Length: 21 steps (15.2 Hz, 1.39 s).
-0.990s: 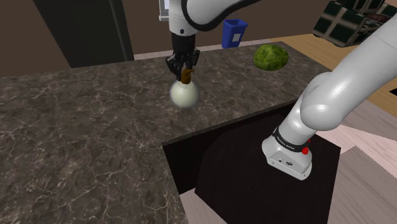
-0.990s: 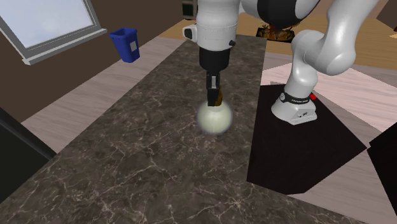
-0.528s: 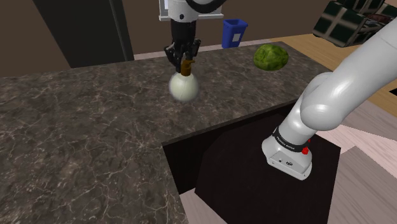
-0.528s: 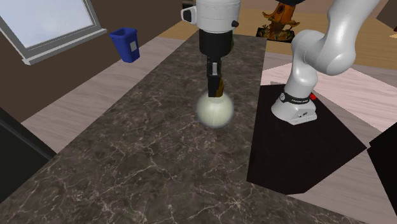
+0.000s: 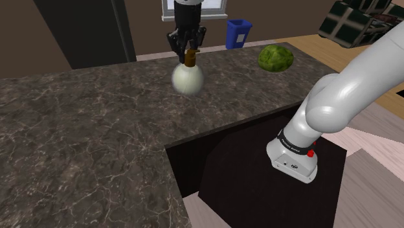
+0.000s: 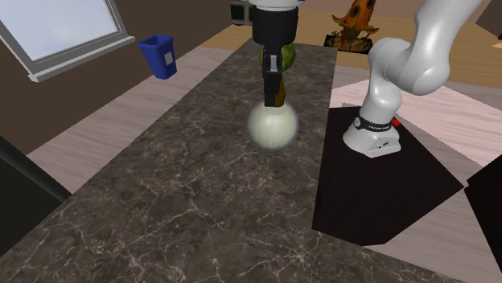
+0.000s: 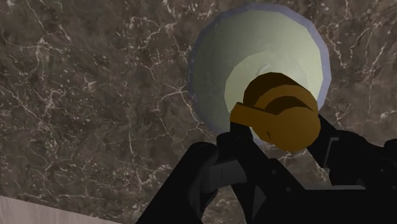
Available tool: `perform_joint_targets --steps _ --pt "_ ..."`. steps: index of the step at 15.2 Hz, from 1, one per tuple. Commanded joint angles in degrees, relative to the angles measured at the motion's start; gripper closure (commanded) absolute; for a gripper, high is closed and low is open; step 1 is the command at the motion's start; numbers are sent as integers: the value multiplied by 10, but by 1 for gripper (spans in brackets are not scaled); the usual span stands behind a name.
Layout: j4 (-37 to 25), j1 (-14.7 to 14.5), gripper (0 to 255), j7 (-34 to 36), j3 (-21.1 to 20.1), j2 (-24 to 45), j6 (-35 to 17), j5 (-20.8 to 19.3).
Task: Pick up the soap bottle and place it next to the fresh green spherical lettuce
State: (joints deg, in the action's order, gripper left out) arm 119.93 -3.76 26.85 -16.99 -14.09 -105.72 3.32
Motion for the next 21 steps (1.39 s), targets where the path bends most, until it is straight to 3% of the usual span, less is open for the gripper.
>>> perform_joint_targets --steps 1,21 --pt "-14 0 255 0 0 -1 15 0" --pt "-186 4 255 3 4 16 170 -7"
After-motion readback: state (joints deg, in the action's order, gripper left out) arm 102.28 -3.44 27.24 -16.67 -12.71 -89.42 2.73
